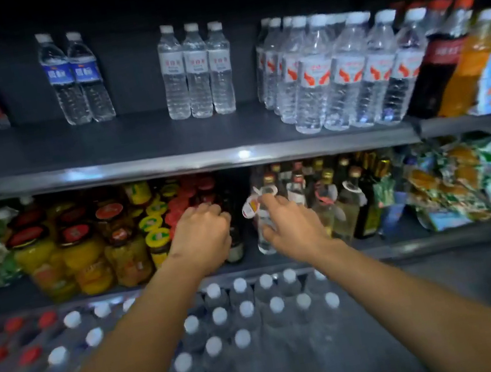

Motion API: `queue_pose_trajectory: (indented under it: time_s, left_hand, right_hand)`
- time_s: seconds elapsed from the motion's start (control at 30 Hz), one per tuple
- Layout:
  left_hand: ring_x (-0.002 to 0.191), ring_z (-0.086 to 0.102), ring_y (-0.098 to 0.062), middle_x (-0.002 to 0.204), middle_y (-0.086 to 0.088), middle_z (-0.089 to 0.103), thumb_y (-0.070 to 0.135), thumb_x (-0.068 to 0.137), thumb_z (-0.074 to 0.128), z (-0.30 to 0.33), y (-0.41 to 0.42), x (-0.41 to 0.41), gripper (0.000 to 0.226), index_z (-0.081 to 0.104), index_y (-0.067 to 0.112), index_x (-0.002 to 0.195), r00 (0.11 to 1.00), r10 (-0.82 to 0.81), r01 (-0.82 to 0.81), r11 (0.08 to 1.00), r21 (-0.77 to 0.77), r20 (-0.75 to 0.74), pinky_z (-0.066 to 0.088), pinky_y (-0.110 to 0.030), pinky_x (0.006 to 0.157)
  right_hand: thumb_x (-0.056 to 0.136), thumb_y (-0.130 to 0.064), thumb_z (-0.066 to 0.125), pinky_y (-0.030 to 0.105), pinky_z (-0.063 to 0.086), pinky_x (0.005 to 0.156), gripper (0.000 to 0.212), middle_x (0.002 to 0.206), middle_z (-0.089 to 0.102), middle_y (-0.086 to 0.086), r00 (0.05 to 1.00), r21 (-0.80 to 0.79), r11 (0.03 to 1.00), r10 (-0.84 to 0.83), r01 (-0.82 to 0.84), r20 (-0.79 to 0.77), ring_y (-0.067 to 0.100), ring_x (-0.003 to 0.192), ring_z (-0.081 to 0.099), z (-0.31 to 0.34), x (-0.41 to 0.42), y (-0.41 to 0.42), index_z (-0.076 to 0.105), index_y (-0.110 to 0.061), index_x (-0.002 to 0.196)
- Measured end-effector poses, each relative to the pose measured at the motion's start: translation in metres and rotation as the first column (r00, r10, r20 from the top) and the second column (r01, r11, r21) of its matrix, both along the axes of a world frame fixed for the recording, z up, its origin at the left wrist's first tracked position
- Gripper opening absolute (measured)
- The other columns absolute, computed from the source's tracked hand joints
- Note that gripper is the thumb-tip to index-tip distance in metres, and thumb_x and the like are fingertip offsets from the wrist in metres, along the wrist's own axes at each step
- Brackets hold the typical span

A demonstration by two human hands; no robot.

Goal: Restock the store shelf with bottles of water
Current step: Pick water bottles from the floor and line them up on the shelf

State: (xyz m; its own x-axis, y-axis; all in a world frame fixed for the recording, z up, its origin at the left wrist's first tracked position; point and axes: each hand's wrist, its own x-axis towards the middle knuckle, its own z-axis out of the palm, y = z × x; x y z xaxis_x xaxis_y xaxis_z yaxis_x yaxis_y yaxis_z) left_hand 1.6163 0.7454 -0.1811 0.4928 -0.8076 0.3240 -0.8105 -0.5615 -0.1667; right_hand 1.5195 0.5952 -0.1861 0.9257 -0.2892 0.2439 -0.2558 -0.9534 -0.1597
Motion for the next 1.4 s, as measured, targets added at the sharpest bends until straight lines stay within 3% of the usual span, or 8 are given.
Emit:
queue_pose_trajectory:
  time_s: [0.13, 0.3, 0.53, 0.83, 0.97, 1.1, 1.23, 1.4]
  left_hand:
    - [0.082, 0.06, -0.035, 0.083, -0.015, 0.064, 0.016, 0.078, 0.064, -0.048, 0.008, -0.053, 0.011, 0.066, 0.006, 0.08, 0.995, -0.03, 0.035, 0.998, 0.045, -0.092, 0.045, -0.038, 0.069]
    - [0.107, 0.055, -0.032, 0.114, -0.013, 0.06, 0.02, 0.092, 0.042, -0.114, 0.017, -0.106, 0.03, 0.062, 0.008, 0.112, 0.975, 0.039, -0.002, 0.986, 0.166, -0.221, 0.041, -0.036, 0.087]
    - [0.112, 0.053, -0.03, 0.119, -0.01, 0.058, 0.021, 0.092, 0.044, -0.189, 0.01, -0.152, 0.028, 0.059, 0.009, 0.113, 0.928, 0.116, 0.001, 0.949, 0.315, -0.354, 0.044, -0.035, 0.088]
    - [0.107, 0.056, -0.03, 0.117, -0.01, 0.058, 0.023, 0.093, 0.044, -0.258, -0.03, -0.15, 0.027, 0.06, 0.011, 0.112, 0.89, 0.08, 0.104, 0.923, 0.371, -0.448, 0.043, -0.034, 0.09]
    - [0.113, 0.052, -0.03, 0.119, -0.01, 0.056, 0.025, 0.093, 0.044, -0.281, -0.052, -0.145, 0.029, 0.058, 0.011, 0.115, 0.875, 0.07, 0.149, 0.902, 0.405, -0.479, 0.041, -0.035, 0.095]
    - [0.114, 0.051, -0.03, 0.119, -0.01, 0.056, 0.024, 0.094, 0.042, -0.297, -0.067, -0.141, 0.03, 0.058, 0.01, 0.115, 0.878, 0.046, 0.185, 0.885, 0.427, -0.476, 0.037, -0.032, 0.095]
    - [0.105, 0.056, -0.034, 0.108, -0.015, 0.061, 0.018, 0.087, 0.052, -0.31, -0.073, -0.137, 0.025, 0.064, 0.005, 0.105, 0.858, 0.039, 0.182, 0.909, 0.375, -0.512, 0.041, -0.037, 0.091]
    - [0.054, 0.06, -0.03, 0.059, -0.01, 0.059, 0.013, 0.04, 0.083, -0.312, -0.069, -0.133, 0.027, 0.064, 0.008, 0.058, 0.885, -0.042, 0.222, 0.913, 0.342, -0.463, 0.051, -0.031, 0.054]
  right_hand:
    - [0.093, -0.029, 0.052, 0.04, 0.044, 0.071, 0.04, 0.121, 0.055, 0.01, 0.995, 0.09, 0.993, -0.066, 0.072, -0.073, 0.036, 0.105, 0.058, -0.061, -0.061, 0.009, 0.04, -0.017, 0.129]
    - [0.092, -0.025, 0.051, 0.041, 0.046, 0.082, 0.046, 0.128, 0.053, 0.011, 0.97, 0.219, 0.962, -0.117, 0.163, -0.211, 0.037, 0.111, 0.054, -0.13, -0.126, 0.022, 0.038, -0.015, 0.135]
    - [0.091, -0.029, 0.055, 0.04, 0.047, 0.09, 0.041, 0.124, 0.057, 0.013, 0.913, 0.359, 0.873, -0.201, 0.331, -0.355, 0.034, 0.111, 0.057, -0.219, -0.167, 0.025, 0.045, -0.014, 0.128]
    - [0.086, -0.023, 0.064, 0.043, 0.045, 0.093, 0.051, 0.125, 0.05, 0.019, 0.881, 0.472, 0.744, -0.376, 0.473, -0.289, 0.038, 0.114, 0.051, -0.271, -0.149, -0.04, 0.044, -0.004, 0.13]
    - [0.081, -0.024, 0.071, 0.043, 0.039, 0.099, 0.068, 0.132, 0.044, 0.02, 0.865, 0.531, 0.687, -0.438, 0.497, -0.243, 0.036, 0.119, 0.045, -0.284, -0.126, -0.07, 0.038, -0.002, 0.136]
    - [0.077, -0.026, 0.075, 0.041, 0.042, 0.098, 0.07, 0.132, 0.043, 0.016, 0.886, 0.593, 0.664, -0.399, 0.456, -0.235, 0.033, 0.119, 0.046, -0.295, -0.107, -0.09, 0.04, -0.007, 0.135]
    - [0.075, -0.03, 0.078, 0.037, 0.043, 0.092, 0.066, 0.128, 0.05, 0.014, 0.905, 0.609, 0.674, -0.365, 0.418, -0.218, 0.031, 0.116, 0.05, -0.301, -0.097, -0.098, 0.045, -0.008, 0.129]
    - [0.072, -0.031, 0.08, 0.038, 0.048, 0.089, 0.064, 0.124, 0.056, 0.011, 0.908, 0.638, 0.659, -0.381, 0.398, -0.173, 0.028, 0.112, 0.055, -0.297, -0.092, -0.1, 0.048, -0.009, 0.123]
